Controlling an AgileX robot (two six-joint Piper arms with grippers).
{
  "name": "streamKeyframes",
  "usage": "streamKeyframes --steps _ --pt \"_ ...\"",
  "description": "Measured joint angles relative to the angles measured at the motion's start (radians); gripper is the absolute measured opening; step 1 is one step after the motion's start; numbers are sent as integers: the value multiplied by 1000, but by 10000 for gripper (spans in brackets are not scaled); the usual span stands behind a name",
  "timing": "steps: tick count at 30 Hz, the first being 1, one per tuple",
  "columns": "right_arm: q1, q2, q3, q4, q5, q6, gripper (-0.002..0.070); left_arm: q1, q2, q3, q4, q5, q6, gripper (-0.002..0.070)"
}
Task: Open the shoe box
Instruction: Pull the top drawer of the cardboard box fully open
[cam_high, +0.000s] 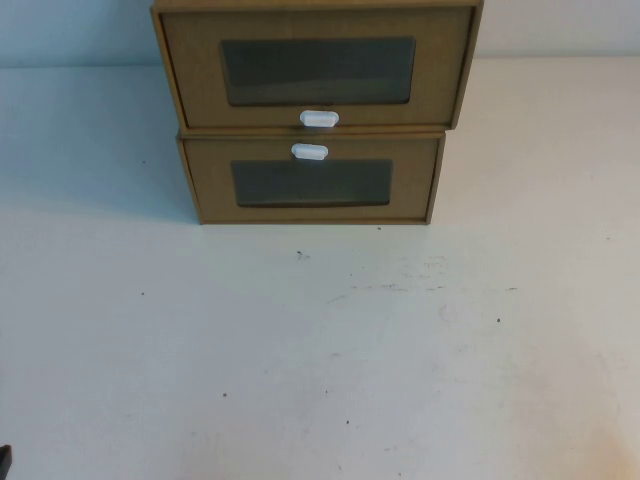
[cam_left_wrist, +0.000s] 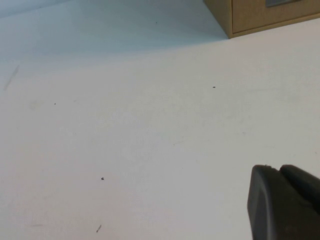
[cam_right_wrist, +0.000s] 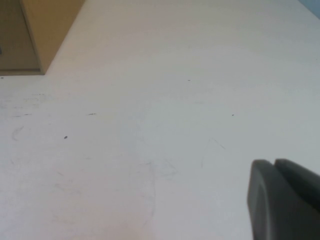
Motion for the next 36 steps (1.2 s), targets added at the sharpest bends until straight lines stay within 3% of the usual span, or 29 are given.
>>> streamKeyframes --steps 15,22,27,36 --pt "0 0 0 0 0 0 -13 0 0 0 2 0 0 -4" --pt "0 0 0 0 0 0 -14 0 0 0 184 -16 60 -4" --pt "0 0 0 0 0 0 -13 0 0 0 208 -25 64 -4" --pt "0 0 0 0 0 0 -13 0 0 0 -55 -176 -220 -4"
